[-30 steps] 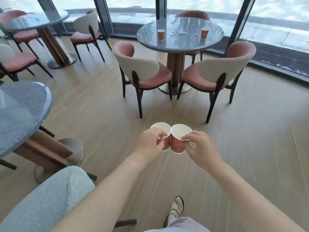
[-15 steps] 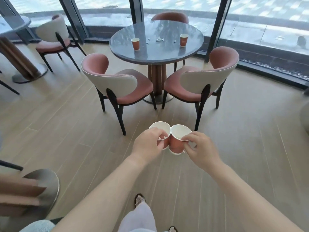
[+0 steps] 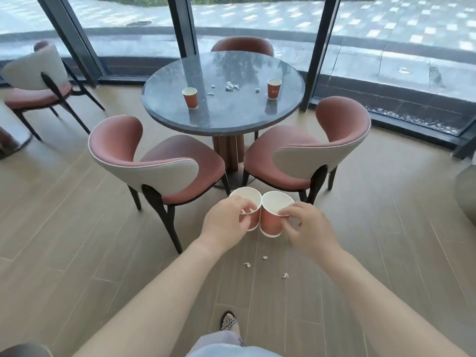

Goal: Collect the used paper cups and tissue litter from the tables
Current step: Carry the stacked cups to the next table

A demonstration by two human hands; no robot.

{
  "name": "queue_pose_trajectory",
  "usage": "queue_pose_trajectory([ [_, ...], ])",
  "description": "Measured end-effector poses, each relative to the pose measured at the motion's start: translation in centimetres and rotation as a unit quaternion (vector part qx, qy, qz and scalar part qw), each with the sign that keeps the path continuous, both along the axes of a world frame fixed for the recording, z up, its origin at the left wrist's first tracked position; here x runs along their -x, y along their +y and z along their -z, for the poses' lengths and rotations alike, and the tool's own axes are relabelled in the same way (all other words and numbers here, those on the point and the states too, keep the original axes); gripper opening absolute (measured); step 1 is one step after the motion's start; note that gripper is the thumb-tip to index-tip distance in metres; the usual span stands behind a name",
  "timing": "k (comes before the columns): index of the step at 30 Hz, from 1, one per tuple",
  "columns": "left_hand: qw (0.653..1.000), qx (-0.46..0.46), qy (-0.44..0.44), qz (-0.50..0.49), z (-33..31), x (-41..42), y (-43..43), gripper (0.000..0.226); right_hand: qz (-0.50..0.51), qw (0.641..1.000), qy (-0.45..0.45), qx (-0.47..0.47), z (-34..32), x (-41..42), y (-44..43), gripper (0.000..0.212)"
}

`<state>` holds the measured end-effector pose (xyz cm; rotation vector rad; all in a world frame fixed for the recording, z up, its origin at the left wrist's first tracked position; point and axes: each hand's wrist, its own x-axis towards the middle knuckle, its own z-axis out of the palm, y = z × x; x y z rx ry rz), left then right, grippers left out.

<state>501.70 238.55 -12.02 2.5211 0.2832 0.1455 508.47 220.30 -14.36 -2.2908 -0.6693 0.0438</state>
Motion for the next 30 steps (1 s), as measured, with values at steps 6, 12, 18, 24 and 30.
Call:
queue_pose_trajectory([
  [6, 1.000, -0.012, -0.007, 0.016, -0.6, -7.4, 5.8, 0.021, 0.016, 1.000, -0.007, -0.015, -0.3, -6.3, 5.6, 0.018],
  [12, 0.999, 0.019, 0.002, 0.028, -0.2, -13.6, 9.4, 0.021, 0.027, 1.000, -0.009, -0.002, -0.2, -12.3, 8.8, 0.015],
  [18, 0.999, 0.032, 0.014, 0.006, -0.4, -20.8, 12.3, 0.021, 0.012, 1.000, -0.005, -0.004, -0.6, -20.1, 12.2, 0.014],
  [24, 1.000, 0.013, 0.020, -0.017, 0.1, -28.3, 14.7, 0.025, -0.019, 1.000, -0.004, 0.005, -0.1, -28.8, 15.1, 0.016],
  [30, 0.999, -0.007, 0.036, -0.006, 0.4, -32.7, 17.0, 0.036, -0.029, 1.000, 0.012, -0.004, 0.1, -33.5, 17.3, 0.015],
])
